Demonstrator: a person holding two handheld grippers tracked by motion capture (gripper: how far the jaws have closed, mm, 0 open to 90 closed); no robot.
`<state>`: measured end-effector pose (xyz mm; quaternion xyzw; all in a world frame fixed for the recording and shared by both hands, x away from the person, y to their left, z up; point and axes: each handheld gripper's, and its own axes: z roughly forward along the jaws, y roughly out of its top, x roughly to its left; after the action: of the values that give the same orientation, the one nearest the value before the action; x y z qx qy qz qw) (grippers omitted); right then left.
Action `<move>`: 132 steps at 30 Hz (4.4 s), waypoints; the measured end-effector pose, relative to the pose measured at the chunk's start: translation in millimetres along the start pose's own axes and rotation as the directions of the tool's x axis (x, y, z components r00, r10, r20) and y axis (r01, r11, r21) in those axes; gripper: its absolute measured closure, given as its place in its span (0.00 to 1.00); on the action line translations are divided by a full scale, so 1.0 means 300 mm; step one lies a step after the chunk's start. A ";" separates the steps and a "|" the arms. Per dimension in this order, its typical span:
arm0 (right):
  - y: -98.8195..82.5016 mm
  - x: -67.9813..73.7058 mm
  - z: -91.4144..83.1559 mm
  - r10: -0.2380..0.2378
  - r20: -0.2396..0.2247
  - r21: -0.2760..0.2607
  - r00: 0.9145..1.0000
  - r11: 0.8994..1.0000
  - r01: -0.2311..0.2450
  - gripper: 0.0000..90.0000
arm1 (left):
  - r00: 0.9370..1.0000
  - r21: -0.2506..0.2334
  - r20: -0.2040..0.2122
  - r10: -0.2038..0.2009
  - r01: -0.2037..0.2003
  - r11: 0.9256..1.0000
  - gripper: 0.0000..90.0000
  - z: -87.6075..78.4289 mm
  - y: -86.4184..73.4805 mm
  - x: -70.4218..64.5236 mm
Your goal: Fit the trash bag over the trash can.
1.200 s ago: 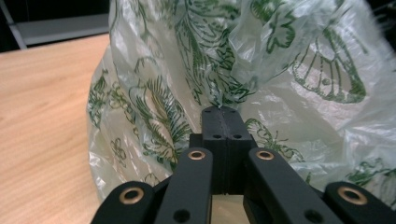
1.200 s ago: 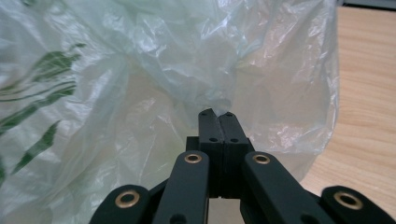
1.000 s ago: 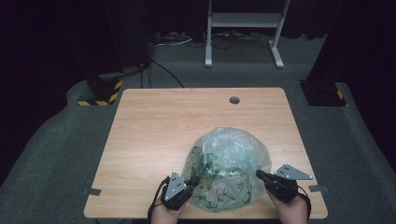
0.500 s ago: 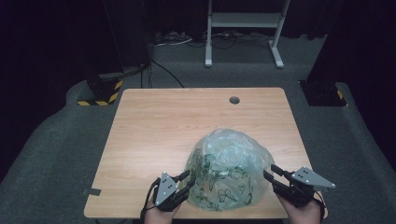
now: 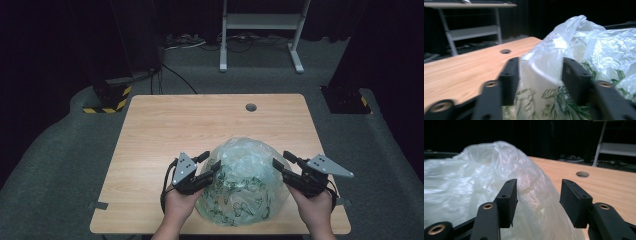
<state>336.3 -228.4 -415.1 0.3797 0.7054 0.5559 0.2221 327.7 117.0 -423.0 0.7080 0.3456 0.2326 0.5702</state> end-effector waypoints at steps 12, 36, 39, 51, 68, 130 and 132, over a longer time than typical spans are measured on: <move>0.005 -0.039 0.109 -0.053 -0.003 0.092 0.999 0.994 0.053 1.00 | 0.996 0.116 -0.076 -0.052 0.061 0.991 1.00 0.118 -0.025 0.096; -0.053 0.044 -0.075 0.021 0.012 -0.025 1.000 0.999 -0.021 0.57 | 0.992 -0.043 -0.123 -0.037 0.032 0.999 0.53 -0.143 -0.119 -0.058; -0.076 0.076 -0.075 0.008 0.013 -0.017 1.000 1.000 -0.008 0.54 | 0.994 -0.003 -0.112 -0.014 0.014 1.000 0.49 -0.127 -0.147 -0.082; -0.184 0.104 0.036 -0.046 -0.084 0.168 0.995 0.984 0.060 1.00 | 0.998 0.178 0.063 0.009 -0.021 0.984 1.00 0.011 -0.232 -0.124; -0.259 0.049 -0.053 -0.081 -0.034 0.272 0.996 0.958 0.087 0.93 | 0.995 0.362 -0.037 0.096 -0.076 0.929 0.76 0.002 -0.309 -0.106; -0.153 -0.306 -0.302 0.044 0.374 0.248 0.926 0.958 -0.146 0.38 | 0.980 0.310 -0.197 0.041 0.022 0.951 0.15 -0.116 -0.286 0.119; -0.157 -0.309 -0.279 0.053 0.366 0.312 0.929 0.934 -0.176 0.36 | 0.975 0.353 -0.218 0.036 0.045 0.935 0.13 -0.147 -0.314 0.149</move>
<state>318.1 -356.9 -446.3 0.5466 0.7156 0.3610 0.2426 304.0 189.9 -506.5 0.7684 0.4448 0.2421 0.3913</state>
